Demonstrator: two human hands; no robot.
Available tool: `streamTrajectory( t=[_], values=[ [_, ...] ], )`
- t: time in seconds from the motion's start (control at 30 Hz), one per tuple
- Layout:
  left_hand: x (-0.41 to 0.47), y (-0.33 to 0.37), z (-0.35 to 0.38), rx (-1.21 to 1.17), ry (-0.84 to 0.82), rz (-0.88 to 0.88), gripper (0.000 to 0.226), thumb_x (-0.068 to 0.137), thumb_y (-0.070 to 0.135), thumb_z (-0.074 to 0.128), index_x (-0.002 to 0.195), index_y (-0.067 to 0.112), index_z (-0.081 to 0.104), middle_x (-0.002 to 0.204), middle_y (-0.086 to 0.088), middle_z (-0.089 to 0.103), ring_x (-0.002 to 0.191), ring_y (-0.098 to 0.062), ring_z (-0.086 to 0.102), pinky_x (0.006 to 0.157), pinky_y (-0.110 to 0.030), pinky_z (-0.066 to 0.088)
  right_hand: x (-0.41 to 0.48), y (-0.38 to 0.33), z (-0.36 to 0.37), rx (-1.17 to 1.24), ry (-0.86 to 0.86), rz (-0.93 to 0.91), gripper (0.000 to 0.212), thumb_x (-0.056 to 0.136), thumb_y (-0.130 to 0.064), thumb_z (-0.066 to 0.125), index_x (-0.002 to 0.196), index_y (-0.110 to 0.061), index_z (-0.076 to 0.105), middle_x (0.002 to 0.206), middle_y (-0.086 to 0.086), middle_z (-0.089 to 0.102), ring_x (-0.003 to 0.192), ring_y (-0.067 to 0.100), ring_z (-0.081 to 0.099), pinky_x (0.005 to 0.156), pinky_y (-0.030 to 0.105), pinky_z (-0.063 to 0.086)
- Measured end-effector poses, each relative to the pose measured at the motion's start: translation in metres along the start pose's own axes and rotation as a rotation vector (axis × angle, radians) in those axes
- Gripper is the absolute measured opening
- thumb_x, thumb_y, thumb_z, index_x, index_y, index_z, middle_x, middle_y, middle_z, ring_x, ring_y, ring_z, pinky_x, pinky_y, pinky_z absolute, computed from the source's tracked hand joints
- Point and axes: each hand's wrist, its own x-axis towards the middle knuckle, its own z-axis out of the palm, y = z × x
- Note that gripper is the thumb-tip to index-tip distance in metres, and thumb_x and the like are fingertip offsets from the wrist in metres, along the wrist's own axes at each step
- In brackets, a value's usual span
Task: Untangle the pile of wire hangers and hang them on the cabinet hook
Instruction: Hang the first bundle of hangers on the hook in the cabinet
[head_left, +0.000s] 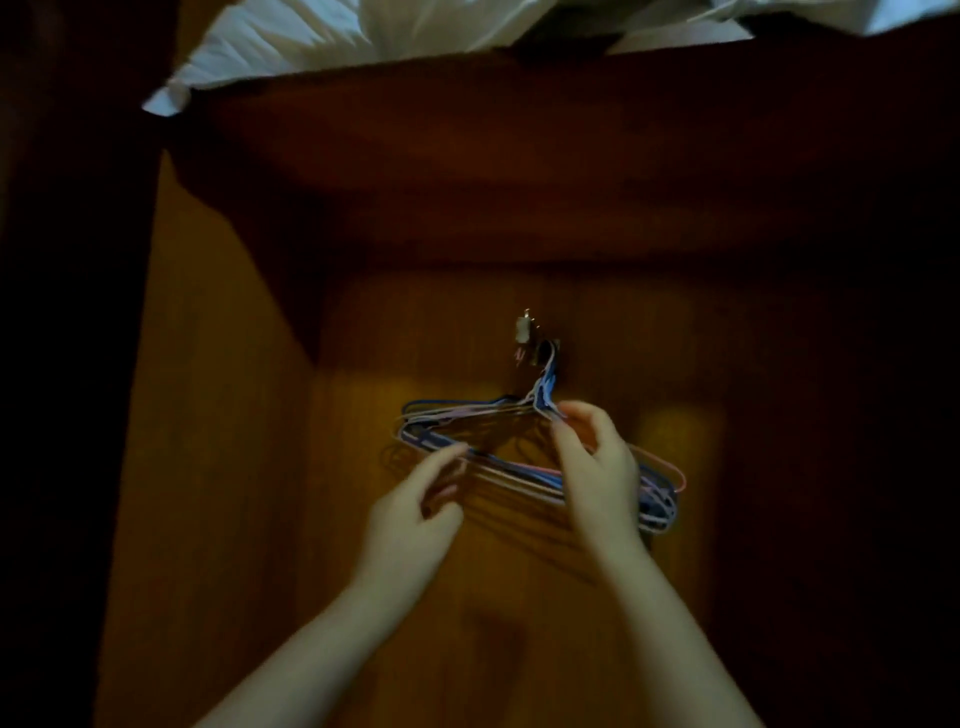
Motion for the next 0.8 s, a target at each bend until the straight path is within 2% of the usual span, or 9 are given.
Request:
streamTrajectory(
  t=[0.07,0.17,0.23,0.33,0.43,0.53,0.67,0.73,0.8],
  values=[
    [-0.037,-0.001,-0.017,0.104,0.016,-0.010,0.048,0.084,-0.001,0.054,0.100,0.045,0.055,0.106,0.015,0.063,0.089,-0.001,0.059,0.074,-0.007,0.042,-0.047,-0.011,0.002,0.002,-0.015,0.036,0.011,0.090,-0.022,0.056,0.098,-0.027,0.061,0.083,-0.016,0.061,0.080,0.004,0.059,0.081,0.038,0.052],
    [-0.093,-0.014,-0.051,0.227,0.000,-0.027,0.032,0.088,0.010,0.055,0.108,0.035,0.061,0.109,0.014,0.064,0.098,-0.003,0.059,0.085,-0.019,0.048,-0.123,-0.017,0.012,-0.083,-0.068,0.105,0.010,0.090,-0.027,0.054,0.094,-0.033,0.061,0.080,-0.008,0.065,0.075,0.016,0.061,0.075,0.041,0.051],
    [-0.135,-0.026,-0.075,0.314,-0.042,-0.043,0.026,0.091,0.019,0.054,0.113,0.030,0.062,0.112,0.015,0.060,0.105,-0.004,0.056,0.092,-0.025,0.047,-0.180,-0.024,0.019,-0.189,-0.130,0.139,0.012,0.090,-0.035,0.050,0.097,-0.037,0.060,0.087,-0.011,0.064,0.085,0.016,0.060,0.085,0.041,0.049],
    [-0.204,-0.042,-0.115,0.388,-0.106,-0.035,0.022,0.093,0.024,0.050,0.109,0.024,0.065,0.104,0.017,0.055,0.103,-0.004,0.052,0.087,-0.021,0.040,-0.268,-0.036,0.030,-0.416,-0.176,0.147,0.021,0.093,-0.032,0.048,0.109,-0.028,0.061,0.096,-0.017,0.060,0.102,0.009,0.056,0.104,0.044,0.037],
    [-0.269,-0.056,-0.159,0.390,-0.180,-0.047,0.034,0.085,0.033,0.042,0.103,0.019,0.068,0.098,0.013,0.060,0.097,-0.010,0.055,0.080,-0.024,0.040,-0.351,-0.051,0.042,-0.600,-0.200,0.202,0.024,0.094,-0.031,0.046,0.111,-0.027,0.061,0.106,-0.010,0.066,0.107,0.011,0.055,0.109,0.040,0.026],
    [-0.319,-0.062,-0.195,0.385,-0.242,-0.081,0.044,0.083,0.039,0.036,0.102,0.016,0.068,0.100,0.003,0.066,0.097,-0.016,0.057,0.078,-0.026,0.041,-0.418,-0.068,0.050,-0.649,-0.242,0.312,0.025,0.094,-0.030,0.046,0.113,-0.026,0.061,0.112,-0.008,0.065,0.110,0.012,0.054,0.108,0.038,0.024],
    [-0.363,-0.066,-0.226,0.440,-0.303,-0.093,0.055,0.078,0.045,0.027,0.099,0.015,0.068,0.095,-0.002,0.069,0.092,-0.022,0.058,0.073,-0.029,0.043,-0.480,-0.083,0.049,-0.706,-0.290,0.382,0.027,0.095,-0.030,0.044,0.116,-0.023,0.060,0.113,-0.006,0.064,0.109,0.012,0.053,0.105,0.035,0.025],
    [-0.390,-0.072,-0.232,0.491,-0.354,-0.117,0.055,0.077,0.045,0.026,0.097,0.016,0.068,0.091,-0.003,0.069,0.088,-0.024,0.059,0.071,-0.032,0.044,-0.510,-0.079,0.043,-0.733,-0.320,0.405,0.027,0.095,-0.029,0.045,0.115,-0.021,0.061,0.111,-0.004,0.065,0.107,0.015,0.054,0.101,0.035,0.028],
    [-0.426,-0.081,-0.234,0.525,-0.410,-0.175,0.043,0.080,0.040,0.032,0.093,0.018,0.067,0.086,-0.002,0.067,0.083,-0.023,0.058,0.066,-0.031,0.041,-0.546,-0.068,0.034,-0.754,-0.356,0.439,0.025,0.094,-0.028,0.047,0.111,-0.020,0.063,0.105,-0.001,0.067,0.102,0.018,0.056,0.095,0.035,0.032]
  ],
)
